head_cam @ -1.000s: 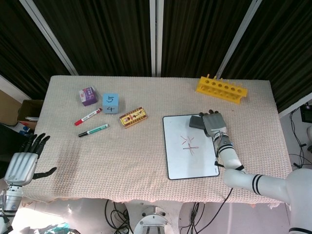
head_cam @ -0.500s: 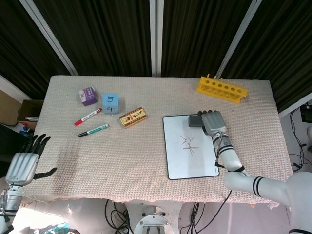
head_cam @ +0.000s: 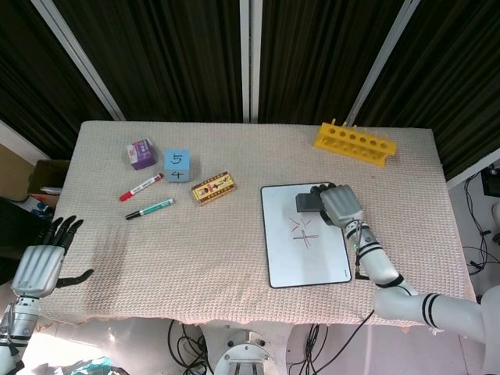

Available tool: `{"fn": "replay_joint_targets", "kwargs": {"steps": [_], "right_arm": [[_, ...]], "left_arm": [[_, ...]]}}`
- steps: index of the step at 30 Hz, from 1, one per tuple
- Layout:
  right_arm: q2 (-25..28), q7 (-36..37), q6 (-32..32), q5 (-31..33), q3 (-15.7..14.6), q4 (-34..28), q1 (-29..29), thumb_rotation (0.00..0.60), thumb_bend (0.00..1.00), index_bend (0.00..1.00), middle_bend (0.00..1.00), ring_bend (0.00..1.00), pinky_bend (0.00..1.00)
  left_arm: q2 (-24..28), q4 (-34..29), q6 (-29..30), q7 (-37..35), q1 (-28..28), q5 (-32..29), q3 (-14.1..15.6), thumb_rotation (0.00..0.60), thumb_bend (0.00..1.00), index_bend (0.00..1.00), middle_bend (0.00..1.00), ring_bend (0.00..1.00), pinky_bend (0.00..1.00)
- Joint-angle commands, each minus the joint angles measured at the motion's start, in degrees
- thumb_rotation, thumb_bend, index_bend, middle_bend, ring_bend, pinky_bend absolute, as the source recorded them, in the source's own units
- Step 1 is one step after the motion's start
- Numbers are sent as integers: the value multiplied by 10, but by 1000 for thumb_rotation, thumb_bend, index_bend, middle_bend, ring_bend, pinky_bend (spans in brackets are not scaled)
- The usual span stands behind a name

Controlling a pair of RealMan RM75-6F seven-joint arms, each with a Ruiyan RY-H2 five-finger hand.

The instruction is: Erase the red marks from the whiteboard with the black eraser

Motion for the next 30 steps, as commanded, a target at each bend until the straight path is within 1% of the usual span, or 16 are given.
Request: {"fn": "replay_joint_targets", "kwargs": {"steps": [1, 6, 12, 17, 22, 30], "right_arm": [[34, -4, -14, -40, -30, -54, -12, 600, 439, 594, 526, 408, 499], [56, 9, -8, -94, -63, -97, -37, 600, 438, 599, 528, 408, 499], [68, 24, 18, -177, -98, -104, -69, 600, 439, 609, 532, 408, 499], [72, 36, 30, -226, -118, -103, -88, 600, 438, 614, 534, 410, 499], [61, 31, 32, -246, -120, -89, -100, 600, 438, 632, 546, 424, 505], [30, 23, 40, -262, -98, -53, -107, 600, 438, 633, 546, 424, 505]], "left_arm": [[-2, -1, 0, 2, 0, 1, 1, 468, 124, 83, 53, 17, 168], [-3, -1, 2, 2, 2, 0, 2, 472, 125, 84, 53, 17, 168], [-2, 5, 2, -3, 3, -2, 2, 471, 124, 84, 53, 17, 168], [-1, 5, 2, -4, 3, -1, 2, 469, 124, 83, 53, 17, 168], [-3, 6, 2, -5, 2, -1, 2, 472, 124, 83, 52, 17, 169], [-1, 6, 2, -7, 3, -2, 2, 468, 124, 83, 52, 17, 168]]}}
